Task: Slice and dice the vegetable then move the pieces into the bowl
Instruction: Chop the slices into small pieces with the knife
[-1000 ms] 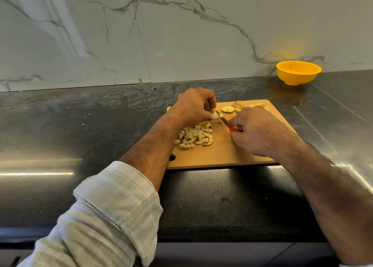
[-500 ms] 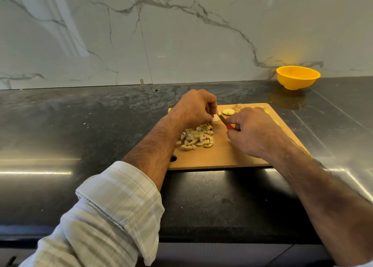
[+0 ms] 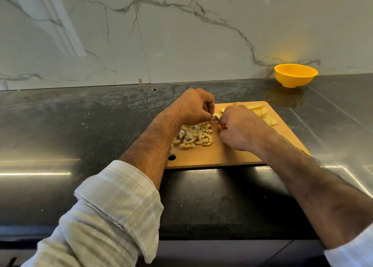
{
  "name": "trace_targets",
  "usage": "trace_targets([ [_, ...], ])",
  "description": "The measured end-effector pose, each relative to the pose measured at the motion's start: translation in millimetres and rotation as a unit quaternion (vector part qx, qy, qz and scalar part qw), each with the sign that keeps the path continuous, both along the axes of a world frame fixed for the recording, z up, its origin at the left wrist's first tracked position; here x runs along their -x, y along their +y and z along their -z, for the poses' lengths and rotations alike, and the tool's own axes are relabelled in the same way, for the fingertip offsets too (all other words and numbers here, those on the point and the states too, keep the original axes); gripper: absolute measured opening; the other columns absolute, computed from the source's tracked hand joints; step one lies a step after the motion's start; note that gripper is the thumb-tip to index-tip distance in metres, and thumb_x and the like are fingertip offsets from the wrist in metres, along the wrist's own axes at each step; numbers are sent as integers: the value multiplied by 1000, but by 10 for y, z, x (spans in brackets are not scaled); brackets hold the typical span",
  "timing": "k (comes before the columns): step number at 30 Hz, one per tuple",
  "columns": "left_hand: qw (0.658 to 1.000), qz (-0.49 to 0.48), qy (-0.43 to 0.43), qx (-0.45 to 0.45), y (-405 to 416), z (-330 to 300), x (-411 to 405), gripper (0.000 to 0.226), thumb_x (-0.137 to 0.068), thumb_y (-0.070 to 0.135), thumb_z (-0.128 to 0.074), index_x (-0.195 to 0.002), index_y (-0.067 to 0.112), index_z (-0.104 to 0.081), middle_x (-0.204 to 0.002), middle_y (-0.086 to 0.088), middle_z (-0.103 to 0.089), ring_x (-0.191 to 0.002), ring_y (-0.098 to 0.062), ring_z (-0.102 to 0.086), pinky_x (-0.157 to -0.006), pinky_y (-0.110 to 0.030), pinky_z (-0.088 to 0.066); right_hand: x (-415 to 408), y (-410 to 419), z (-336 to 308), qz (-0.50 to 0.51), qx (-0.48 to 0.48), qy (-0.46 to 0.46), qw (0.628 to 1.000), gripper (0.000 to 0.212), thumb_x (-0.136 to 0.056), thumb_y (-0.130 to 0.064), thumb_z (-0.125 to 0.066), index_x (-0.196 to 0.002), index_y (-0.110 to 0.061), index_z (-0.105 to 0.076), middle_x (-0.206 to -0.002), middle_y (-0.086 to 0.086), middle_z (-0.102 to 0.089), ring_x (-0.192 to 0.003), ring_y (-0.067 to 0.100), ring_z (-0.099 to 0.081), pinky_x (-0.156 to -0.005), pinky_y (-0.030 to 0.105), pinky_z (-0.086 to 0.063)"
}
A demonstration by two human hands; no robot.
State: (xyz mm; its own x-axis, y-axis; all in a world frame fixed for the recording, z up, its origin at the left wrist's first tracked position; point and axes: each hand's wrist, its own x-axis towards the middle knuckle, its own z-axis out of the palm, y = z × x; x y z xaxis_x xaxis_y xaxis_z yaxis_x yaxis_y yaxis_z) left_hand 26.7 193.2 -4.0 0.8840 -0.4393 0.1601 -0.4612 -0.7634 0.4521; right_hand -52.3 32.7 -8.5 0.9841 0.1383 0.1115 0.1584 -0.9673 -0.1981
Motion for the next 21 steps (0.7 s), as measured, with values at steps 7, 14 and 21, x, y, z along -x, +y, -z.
trace_targets([
  [7, 999, -5, 15, 44, 136, 21, -21, 16, -86, 8, -78, -90, 24, -76, -87, 8, -77, -83, -7, -75, -83, -39, -66, 55, -167, 19, -9, -45, -13, 999, 33, -95, -28, -66, -127, -24, -76, -115, -3, -65, -97, 14, -57, -84, 34, -56],
  [14, 998, -2, 37, 42, 211, -21, -5, 21, -85, 4, -73, -93, 23, -75, -90, 7, -79, -88, -5, -76, -90, -39, -64, 112, -202, 35, 0, -85, -23, 996, 37, -95, -31, -67, -131, -27, -73, -109, -5, -70, -95, 15, -61, -80, 34, -59],
  [21, 998, -5, 53, 19, 197, 0, -37, 21, -83, 11, -77, -91, 30, -75, -87, 15, -79, -90, 0, -74, -104, -49, -55, 106, -146, 33, -20, -57, -5, 998, 41, -94, -29, -65, -134, -28, -71, -114, -5, -67, -104, 16, -57, -83, 33, -55],
])
